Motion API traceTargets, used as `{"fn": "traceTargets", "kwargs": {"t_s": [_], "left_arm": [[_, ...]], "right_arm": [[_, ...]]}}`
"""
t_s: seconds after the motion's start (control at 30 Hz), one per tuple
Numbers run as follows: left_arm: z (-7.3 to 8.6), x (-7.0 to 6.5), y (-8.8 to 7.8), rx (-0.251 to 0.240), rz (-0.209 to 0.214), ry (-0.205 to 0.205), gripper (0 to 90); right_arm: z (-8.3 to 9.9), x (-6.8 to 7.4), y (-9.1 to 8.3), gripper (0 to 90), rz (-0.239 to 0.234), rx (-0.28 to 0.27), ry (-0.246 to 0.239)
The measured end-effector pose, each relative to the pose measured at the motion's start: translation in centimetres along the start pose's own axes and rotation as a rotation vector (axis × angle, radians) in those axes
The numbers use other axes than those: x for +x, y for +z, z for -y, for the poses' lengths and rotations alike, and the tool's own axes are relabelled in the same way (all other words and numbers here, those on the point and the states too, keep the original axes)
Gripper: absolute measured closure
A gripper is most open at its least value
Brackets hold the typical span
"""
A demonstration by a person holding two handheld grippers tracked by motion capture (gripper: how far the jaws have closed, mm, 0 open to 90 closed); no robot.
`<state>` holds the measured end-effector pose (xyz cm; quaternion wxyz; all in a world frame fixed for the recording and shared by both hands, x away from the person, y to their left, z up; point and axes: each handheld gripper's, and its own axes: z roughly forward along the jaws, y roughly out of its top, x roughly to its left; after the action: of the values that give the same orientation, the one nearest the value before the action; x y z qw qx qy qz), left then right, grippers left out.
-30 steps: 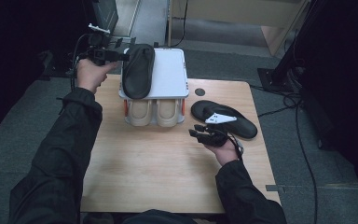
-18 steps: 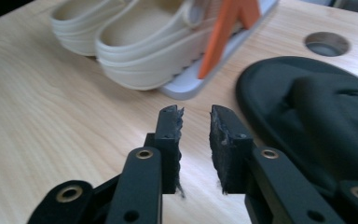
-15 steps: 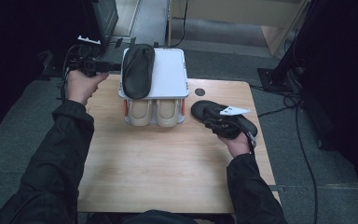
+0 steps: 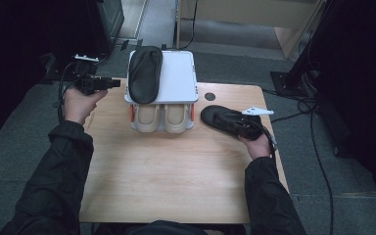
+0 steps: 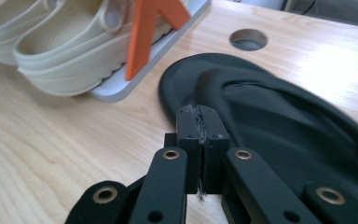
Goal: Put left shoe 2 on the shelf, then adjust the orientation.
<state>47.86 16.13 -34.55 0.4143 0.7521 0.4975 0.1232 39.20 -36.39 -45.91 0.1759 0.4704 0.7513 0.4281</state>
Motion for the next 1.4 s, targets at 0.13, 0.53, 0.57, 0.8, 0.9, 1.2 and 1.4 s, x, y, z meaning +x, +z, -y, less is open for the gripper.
{"fn": "traceTargets", "kwargs": {"t_s": [0.13,0.53,0.57,0.8,0.9,1.2,1.4], "left_arm": [[0.7,0.0,0.2,0.009,-0.001,0.005,53.6],[3.0,-0.5,0.5,0.003,-0.002,0.014,53.0],[3.1,-0.5,0.5,-0.001,0.003,0.012,53.2],[4.7,-0.7,1.0,-0.015,0.003,0.015,53.2],[5.4,-0.7,1.3,-0.010,0.014,0.007,53.1],[7.0,-1.2,1.9,-0.017,0.040,0.029,52.9],[7.7,-1.1,2.1,-0.005,0.047,0.029,52.8]], "right_arm": [[0.3,-1.2,-0.3,89.6,0.023,-0.003,0.025],[1.2,-2.8,-0.2,88.0,0.065,0.021,0.041],[1.2,-2.9,-0.2,87.9,0.068,0.021,0.045],[1.9,-3.9,-0.1,86.8,0.088,0.052,0.075],[2.1,-4.0,0.1,86.8,0.097,0.067,0.070],[2.2,-3.6,0.5,87.0,0.079,0.090,0.064],[2.0,-2.5,0.8,86.5,0.058,0.105,0.043]]}}
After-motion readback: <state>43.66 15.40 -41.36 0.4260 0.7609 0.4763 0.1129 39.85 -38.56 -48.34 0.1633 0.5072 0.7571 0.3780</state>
